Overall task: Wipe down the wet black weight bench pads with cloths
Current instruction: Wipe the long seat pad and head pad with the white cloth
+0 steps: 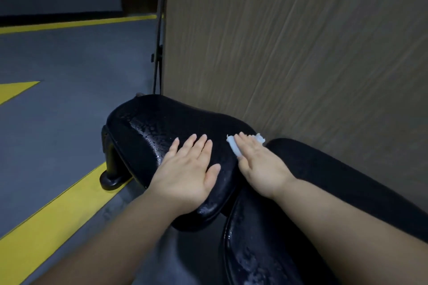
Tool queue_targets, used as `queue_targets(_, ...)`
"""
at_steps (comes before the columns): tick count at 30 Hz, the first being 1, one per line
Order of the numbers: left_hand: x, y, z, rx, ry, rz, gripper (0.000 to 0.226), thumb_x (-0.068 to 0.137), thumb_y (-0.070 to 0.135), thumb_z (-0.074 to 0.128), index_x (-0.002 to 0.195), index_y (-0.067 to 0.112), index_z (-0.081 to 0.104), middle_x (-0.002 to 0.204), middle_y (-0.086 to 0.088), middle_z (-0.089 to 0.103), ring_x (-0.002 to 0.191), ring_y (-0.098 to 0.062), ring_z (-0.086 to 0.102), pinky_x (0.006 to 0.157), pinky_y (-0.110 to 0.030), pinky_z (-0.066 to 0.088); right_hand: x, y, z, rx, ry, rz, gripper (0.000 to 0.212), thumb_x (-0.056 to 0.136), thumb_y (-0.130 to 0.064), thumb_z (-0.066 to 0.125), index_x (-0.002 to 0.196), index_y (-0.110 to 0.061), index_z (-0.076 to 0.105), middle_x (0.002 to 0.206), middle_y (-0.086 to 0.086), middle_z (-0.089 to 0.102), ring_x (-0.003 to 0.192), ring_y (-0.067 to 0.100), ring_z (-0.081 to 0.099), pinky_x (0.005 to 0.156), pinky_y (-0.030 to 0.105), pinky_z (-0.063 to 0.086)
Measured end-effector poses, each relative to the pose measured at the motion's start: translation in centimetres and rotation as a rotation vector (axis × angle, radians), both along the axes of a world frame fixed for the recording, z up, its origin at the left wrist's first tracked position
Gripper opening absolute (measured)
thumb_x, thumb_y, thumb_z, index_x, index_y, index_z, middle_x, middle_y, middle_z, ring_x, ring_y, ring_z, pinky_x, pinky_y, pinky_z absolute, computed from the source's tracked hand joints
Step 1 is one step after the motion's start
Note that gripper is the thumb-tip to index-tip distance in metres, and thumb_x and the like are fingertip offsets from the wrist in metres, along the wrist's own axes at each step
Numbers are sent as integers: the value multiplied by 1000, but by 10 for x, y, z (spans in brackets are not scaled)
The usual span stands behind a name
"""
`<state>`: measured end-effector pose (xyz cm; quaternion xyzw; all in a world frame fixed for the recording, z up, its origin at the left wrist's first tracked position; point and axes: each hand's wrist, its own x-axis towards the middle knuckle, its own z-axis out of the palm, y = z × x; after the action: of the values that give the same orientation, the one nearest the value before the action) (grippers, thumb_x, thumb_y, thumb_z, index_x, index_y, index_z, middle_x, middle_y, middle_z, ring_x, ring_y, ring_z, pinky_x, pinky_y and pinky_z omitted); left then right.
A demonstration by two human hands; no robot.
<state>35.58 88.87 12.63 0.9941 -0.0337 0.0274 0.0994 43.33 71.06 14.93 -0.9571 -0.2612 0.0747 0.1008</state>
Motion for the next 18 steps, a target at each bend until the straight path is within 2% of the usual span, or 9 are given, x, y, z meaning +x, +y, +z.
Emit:
queue_targets(4,-4,-2,5,-37,53,-9,94,72,60,-23,156,24,-1,162,12,-8,147,-5,-15,120,-34,-12,-26,-18,-1,8,-16,77,60,100,-20,34,154,-22,9,161,-9,4,146,4,-4,112,14,-5)
queue_targets(6,-6,-4,9,-40,78,1,80,86,61,-13,156,25,0,162,13,-7,147,-4,-14,120,-33,-11,-34,-22,-3,42,-20,86,60,98,-15,36,153,-24,14,160,-10,8,146,4,-2,113,14,-3)
queue_targets(8,-10,-9,14,-41,115,6,61,101,51,2,156,26,1,162,14,-7,147,-3,-13,120,-33,-11,-41,-26,-4,81,-28,88,61,94,-9,37,152,-24,22,159,-10,17,146,4,3,114,15,-1)
queue_targets(11,-20,-24,19,-83,181,-40,54,104,44,7,156,30,3,161,17,-8,146,-1,-15,119,-32,-12,-53,-32,-4,123,-43,86,61,91,0,37,147,-22,36,155,-7,30,146,6,14,117,17,6)
queue_targets(14,-28,-45,21,-141,253,-105,52,105,43,7,156,31,3,161,19,-6,145,1,-15,119,-30,-13,-64,-39,1,195,-24,67,55,91,0,38,140,-23,47,146,-7,44,139,7,29,115,20,20)
queue_targets(16,-30,-57,21,-196,284,-113,53,105,43,9,156,30,4,161,19,-1,145,1,-13,119,-30,-13,-69,-41,3,263,-1,33,50,90,-5,41,131,-31,55,133,-11,54,123,7,46,105,24,36)
queue_targets(18,-30,-64,24,-266,315,-113,53,105,42,12,156,29,8,162,14,8,147,0,-10,119,-31,-12,-72,-41,4,301,-3,-39,41,90,-10,46,118,-36,60,118,-13,59,107,8,54,93,26,45)
